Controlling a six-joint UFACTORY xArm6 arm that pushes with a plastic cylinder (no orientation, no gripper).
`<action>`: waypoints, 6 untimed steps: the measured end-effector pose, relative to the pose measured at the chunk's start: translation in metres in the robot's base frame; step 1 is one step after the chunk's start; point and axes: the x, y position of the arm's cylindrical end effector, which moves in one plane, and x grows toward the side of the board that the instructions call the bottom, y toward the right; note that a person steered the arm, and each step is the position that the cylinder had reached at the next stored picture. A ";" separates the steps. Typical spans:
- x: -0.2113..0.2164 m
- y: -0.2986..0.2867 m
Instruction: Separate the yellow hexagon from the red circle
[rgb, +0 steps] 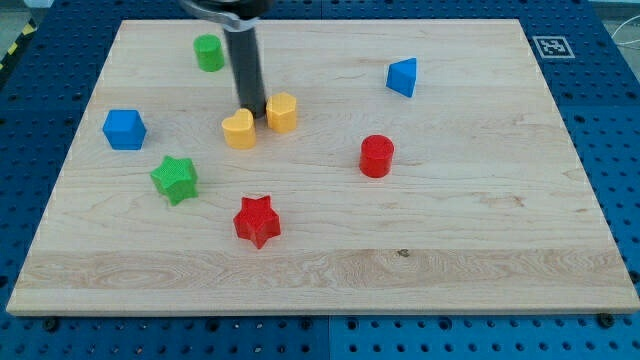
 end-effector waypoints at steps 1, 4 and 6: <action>0.000 0.067; 0.031 0.105; 0.053 0.184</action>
